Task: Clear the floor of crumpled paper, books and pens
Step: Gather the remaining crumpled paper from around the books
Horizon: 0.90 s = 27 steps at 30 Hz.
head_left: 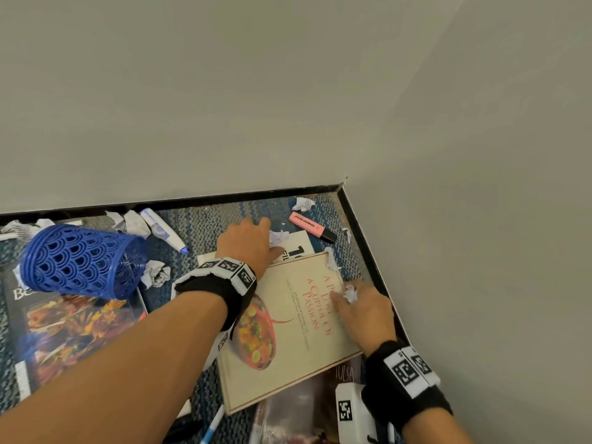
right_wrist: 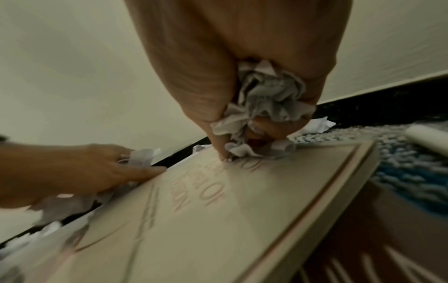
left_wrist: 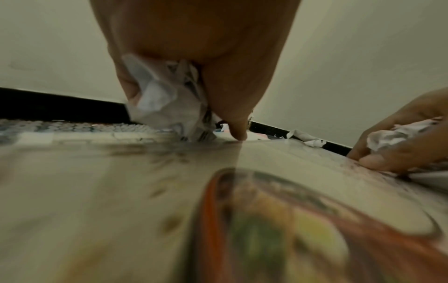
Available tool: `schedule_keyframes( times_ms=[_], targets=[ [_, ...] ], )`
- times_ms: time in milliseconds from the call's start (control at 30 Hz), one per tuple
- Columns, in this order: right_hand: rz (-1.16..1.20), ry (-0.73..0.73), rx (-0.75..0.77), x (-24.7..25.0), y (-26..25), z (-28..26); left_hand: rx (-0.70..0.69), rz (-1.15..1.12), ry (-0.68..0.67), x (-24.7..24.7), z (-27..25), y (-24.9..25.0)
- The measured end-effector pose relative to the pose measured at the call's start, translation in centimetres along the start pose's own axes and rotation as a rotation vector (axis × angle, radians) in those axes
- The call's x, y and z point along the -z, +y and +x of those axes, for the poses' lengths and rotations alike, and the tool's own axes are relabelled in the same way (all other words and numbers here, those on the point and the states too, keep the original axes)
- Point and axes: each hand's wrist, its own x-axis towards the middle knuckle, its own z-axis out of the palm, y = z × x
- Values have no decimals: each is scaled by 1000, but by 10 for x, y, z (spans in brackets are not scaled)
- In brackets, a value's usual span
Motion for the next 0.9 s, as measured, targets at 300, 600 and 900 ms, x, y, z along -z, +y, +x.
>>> schedule_keyframes(
  times_ms=[300, 600, 900],
  targets=[
    [243, 165, 52, 22, -7, 5, 54, 19, 35, 1, -7, -6],
    [-94, 195, 47, 0, 18, -8, -286, 85, 186, 22, -23, 27],
    [-362, 180, 174, -14, 17, -10, -329, 222, 9, -9, -36, 39]
  ],
)
